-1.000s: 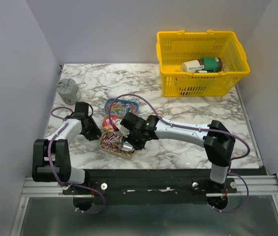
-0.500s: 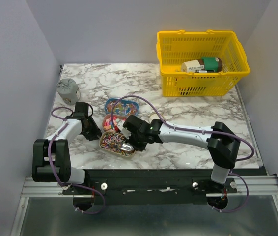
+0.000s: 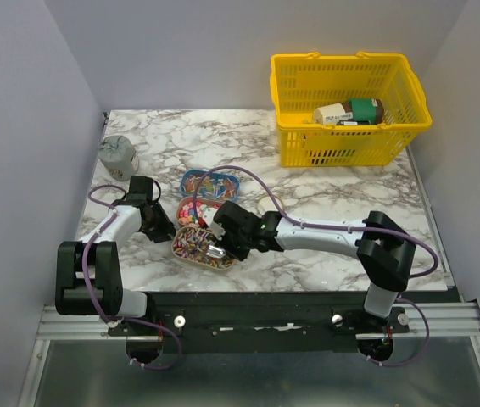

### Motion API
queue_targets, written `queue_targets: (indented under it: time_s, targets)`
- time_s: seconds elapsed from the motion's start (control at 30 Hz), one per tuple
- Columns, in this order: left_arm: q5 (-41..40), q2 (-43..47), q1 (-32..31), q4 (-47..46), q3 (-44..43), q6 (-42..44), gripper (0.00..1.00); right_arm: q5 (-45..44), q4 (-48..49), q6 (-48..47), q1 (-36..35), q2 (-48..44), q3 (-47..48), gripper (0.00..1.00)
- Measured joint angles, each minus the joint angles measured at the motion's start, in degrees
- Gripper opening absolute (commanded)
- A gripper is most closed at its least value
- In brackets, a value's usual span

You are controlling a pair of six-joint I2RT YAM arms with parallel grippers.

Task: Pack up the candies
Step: Scoop the fake candies from the storage box.

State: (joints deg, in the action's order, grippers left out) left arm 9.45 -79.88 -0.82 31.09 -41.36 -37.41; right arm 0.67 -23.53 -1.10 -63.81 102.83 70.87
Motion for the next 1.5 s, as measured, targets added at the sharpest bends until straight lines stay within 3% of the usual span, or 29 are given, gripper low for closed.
queue_targets:
  time_s: [0.9,1.5]
  targets:
    - [0.76,0.17,-0.07,1.79,-1.29,-0.07,0.37,-2.49,1.42,-0.46,0.07,-5.38,-5.25,0.01]
    - [1.70,0.17,-0.04,0.59,-1.29,1.64,0.36,-2.38,-4.61,-0.46,0.02,2.38,3.43,0.01]
